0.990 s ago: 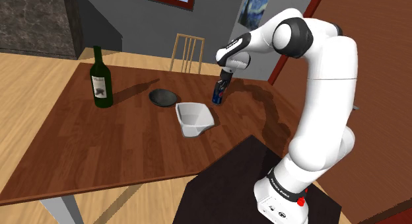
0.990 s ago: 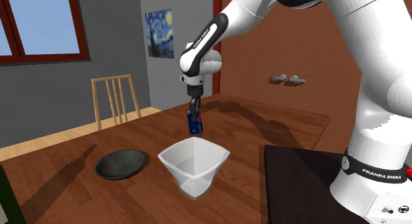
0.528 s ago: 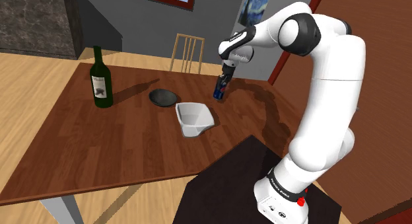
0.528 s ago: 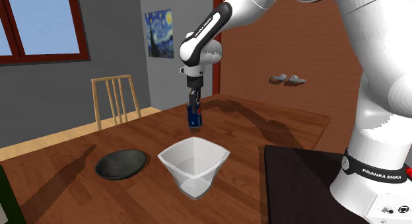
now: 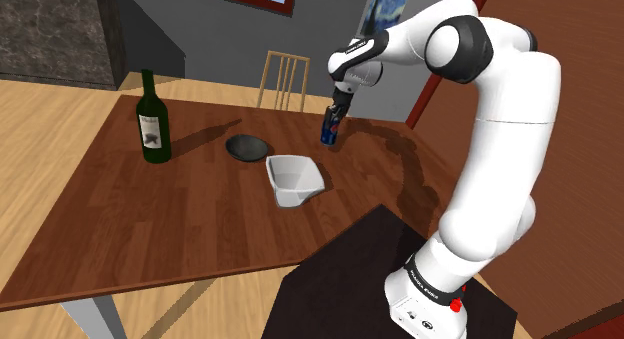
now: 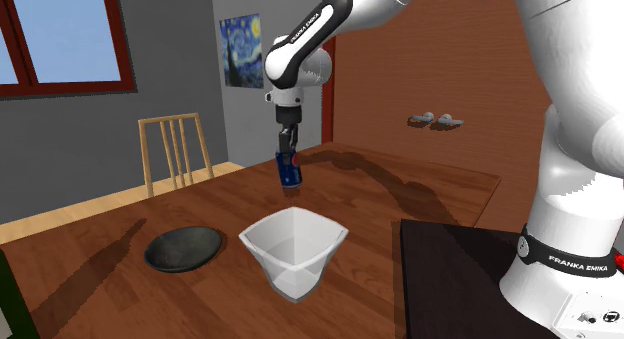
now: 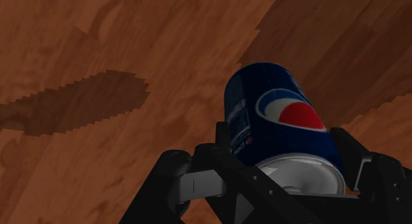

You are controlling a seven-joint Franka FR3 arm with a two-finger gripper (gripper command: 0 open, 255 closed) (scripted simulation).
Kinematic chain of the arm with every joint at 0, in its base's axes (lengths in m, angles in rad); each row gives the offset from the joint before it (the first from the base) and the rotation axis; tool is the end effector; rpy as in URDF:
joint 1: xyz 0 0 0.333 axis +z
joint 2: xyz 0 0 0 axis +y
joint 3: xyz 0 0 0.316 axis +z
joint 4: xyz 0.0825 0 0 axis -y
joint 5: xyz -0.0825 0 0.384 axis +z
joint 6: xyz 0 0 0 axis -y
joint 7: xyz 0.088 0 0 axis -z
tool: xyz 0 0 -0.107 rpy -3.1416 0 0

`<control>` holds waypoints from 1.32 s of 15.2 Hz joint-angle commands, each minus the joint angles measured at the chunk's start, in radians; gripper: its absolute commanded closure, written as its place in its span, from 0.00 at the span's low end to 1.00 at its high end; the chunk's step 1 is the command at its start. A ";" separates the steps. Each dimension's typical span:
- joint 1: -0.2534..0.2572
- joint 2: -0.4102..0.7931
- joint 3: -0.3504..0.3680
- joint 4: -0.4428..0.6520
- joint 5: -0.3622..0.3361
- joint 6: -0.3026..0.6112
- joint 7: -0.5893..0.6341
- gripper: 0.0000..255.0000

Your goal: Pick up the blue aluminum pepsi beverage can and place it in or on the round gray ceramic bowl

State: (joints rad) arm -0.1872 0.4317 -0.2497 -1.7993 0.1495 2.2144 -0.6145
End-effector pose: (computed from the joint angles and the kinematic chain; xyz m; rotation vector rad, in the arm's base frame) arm 0.5940 -0.2583 0.3143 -3.1230 -0.1713 -0.0121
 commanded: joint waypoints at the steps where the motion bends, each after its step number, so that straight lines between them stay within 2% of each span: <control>1: 0.027 0.012 0.010 0.031 -0.004 -0.017 0.043 1.00; 11: 0.155 0.121 0.060 0.237 -0.016 -0.108 0.244 1.00; 16: 0.210 0.213 0.082 0.404 -0.020 -0.179 0.336 1.00; 20: 0.248 0.314 0.098 0.586 -0.023 -0.259 0.406 1.00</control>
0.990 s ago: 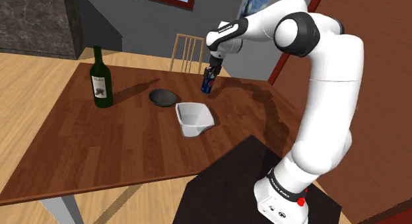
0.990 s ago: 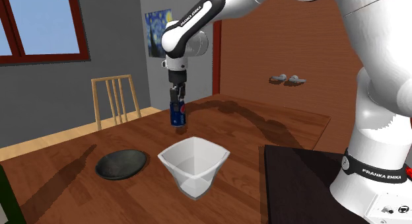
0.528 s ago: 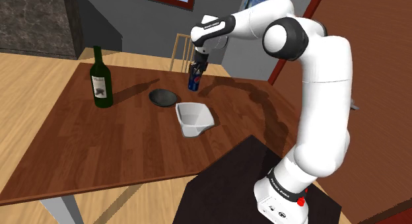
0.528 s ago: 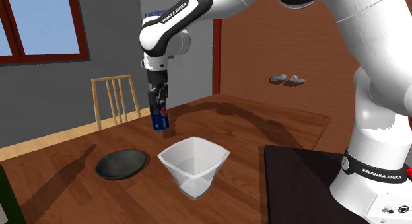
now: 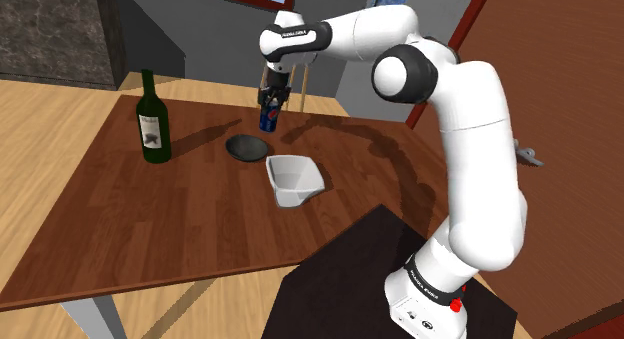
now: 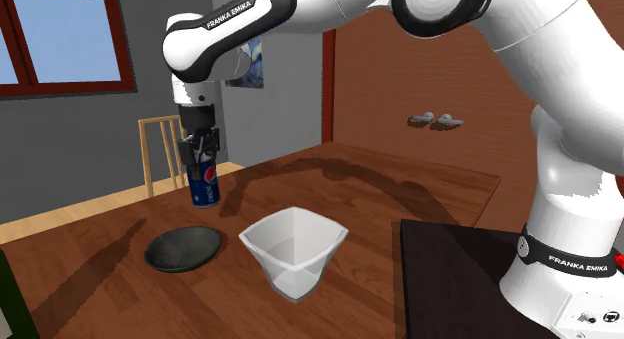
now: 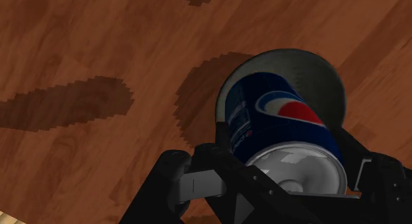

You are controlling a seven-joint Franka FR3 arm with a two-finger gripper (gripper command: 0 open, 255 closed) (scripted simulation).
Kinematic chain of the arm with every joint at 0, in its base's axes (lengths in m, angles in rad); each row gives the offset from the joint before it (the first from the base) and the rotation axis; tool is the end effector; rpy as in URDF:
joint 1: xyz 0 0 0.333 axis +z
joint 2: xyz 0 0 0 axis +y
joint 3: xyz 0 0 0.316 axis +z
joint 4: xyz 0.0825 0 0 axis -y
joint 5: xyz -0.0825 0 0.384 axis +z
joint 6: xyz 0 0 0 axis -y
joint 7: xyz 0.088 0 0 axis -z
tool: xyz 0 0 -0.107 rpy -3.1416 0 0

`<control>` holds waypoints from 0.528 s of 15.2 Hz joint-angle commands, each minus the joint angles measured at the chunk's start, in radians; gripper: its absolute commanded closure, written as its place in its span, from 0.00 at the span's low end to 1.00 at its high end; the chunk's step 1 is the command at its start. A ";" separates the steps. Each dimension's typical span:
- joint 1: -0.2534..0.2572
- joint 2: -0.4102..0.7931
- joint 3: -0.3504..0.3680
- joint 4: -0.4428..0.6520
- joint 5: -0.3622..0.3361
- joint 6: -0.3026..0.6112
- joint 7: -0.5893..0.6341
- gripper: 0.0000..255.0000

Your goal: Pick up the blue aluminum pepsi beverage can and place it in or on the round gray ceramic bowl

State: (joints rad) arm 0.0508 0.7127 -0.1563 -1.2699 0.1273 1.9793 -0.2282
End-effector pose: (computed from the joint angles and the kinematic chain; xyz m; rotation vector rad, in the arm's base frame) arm 0.7407 -0.0419 0.3369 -3.1228 -0.1722 -0.0117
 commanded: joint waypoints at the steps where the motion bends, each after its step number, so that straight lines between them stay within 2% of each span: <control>1: 0.018 0.063 0.008 0.113 -0.001 -0.048 0.038 1.00; 4: 0.039 0.181 0.019 0.327 -0.002 -0.142 0.090 1.00; 8: 0.041 0.191 0.020 0.291 0.000 -0.096 0.088 1.00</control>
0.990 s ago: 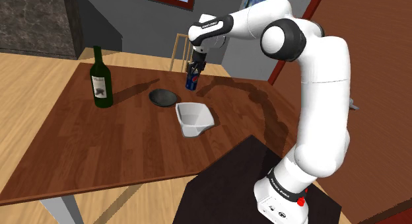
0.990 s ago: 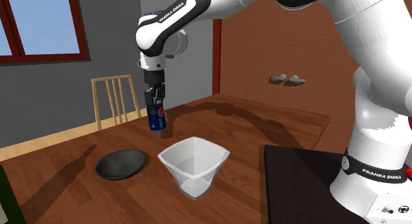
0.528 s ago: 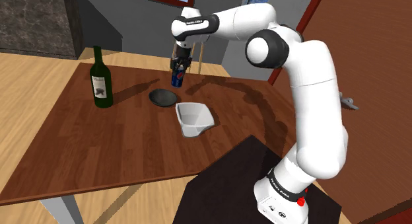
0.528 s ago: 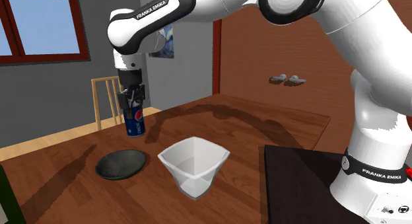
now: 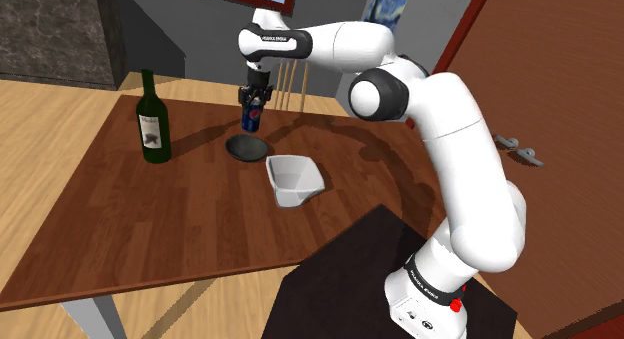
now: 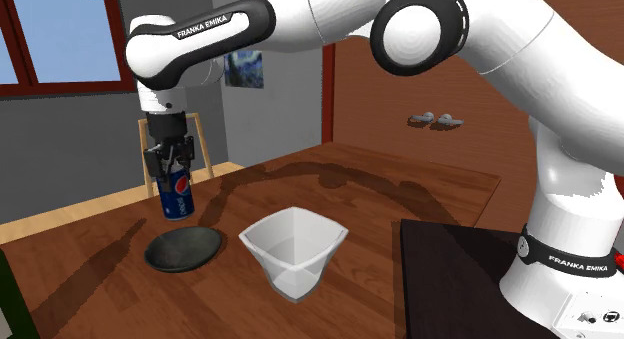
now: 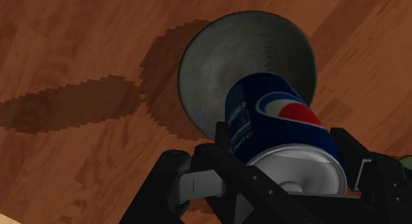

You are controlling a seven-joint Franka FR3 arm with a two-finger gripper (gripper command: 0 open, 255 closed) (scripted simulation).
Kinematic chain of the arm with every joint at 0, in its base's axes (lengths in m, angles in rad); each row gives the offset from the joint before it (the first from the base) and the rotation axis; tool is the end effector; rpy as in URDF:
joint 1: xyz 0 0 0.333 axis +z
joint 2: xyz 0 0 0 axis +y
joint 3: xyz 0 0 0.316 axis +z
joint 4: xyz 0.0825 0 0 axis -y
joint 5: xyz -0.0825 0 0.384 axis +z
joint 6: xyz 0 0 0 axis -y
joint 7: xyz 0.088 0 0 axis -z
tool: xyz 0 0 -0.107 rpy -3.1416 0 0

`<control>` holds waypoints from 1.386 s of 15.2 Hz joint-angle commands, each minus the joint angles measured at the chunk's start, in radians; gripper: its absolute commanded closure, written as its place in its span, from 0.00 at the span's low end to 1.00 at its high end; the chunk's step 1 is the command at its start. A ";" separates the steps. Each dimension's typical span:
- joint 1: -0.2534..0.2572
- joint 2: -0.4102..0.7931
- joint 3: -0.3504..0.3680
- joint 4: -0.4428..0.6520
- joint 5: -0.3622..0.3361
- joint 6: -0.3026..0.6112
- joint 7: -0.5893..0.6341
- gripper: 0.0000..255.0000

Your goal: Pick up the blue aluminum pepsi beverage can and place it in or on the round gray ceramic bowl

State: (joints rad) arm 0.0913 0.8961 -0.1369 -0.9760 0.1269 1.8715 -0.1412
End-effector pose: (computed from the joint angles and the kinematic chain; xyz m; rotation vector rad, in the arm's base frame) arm 0.7776 0.0133 0.3269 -3.1228 -0.1713 -0.0109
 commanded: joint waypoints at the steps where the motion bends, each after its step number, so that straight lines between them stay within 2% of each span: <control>1: 0.001 0.012 0.001 -0.010 0.001 0.023 0.000 1.00; 14: 0.001 0.080 0.007 -0.065 0.009 0.146 -0.006 1.00; 21: 0.001 0.083 0.007 -0.066 0.009 0.150 -0.007 1.00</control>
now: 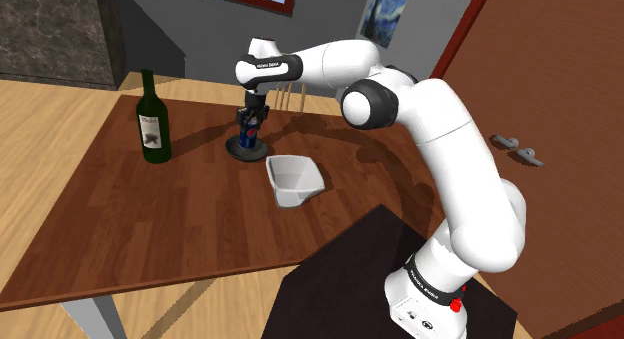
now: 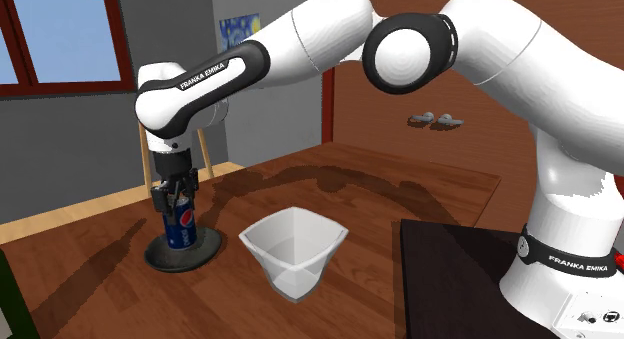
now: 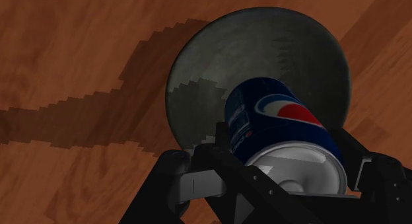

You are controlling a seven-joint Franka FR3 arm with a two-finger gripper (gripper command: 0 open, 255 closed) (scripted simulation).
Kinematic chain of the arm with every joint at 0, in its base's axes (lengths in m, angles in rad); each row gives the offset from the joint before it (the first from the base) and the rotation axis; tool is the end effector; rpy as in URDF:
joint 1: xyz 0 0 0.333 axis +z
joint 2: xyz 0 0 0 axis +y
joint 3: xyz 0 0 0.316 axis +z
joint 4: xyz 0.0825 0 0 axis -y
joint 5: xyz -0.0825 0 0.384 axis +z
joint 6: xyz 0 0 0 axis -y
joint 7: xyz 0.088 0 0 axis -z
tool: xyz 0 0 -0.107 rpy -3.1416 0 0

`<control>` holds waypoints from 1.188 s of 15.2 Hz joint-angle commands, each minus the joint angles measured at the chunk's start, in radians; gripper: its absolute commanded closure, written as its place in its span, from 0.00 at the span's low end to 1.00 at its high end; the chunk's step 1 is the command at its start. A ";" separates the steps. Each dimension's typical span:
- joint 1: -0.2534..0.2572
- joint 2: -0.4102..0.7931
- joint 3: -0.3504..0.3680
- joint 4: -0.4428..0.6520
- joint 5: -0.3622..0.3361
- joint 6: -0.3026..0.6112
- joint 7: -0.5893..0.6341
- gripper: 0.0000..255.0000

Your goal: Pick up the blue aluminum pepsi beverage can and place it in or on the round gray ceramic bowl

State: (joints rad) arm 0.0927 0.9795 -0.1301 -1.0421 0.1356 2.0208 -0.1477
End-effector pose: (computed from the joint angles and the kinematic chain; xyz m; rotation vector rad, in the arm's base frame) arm 0.7783 0.0137 0.2438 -3.1231 -0.1705 -0.0112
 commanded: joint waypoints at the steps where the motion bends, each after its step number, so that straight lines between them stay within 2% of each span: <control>1: 0.000 0.000 0.000 0.000 0.000 0.000 0.000 1.00; 2: 0.000 0.000 0.000 0.000 0.000 0.000 0.000 0.00; 7: 0.000 0.000 0.000 0.000 0.000 0.000 0.000 0.00; 11: 0.000 -0.058 -0.005 0.027 -0.005 -0.084 0.003 0.00; 18: 0.000 -0.058 -0.005 0.027 -0.005 -0.084 0.003 0.00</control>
State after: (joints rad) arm 0.0924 0.9219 -0.1348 -1.0150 0.1302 1.9371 -0.1445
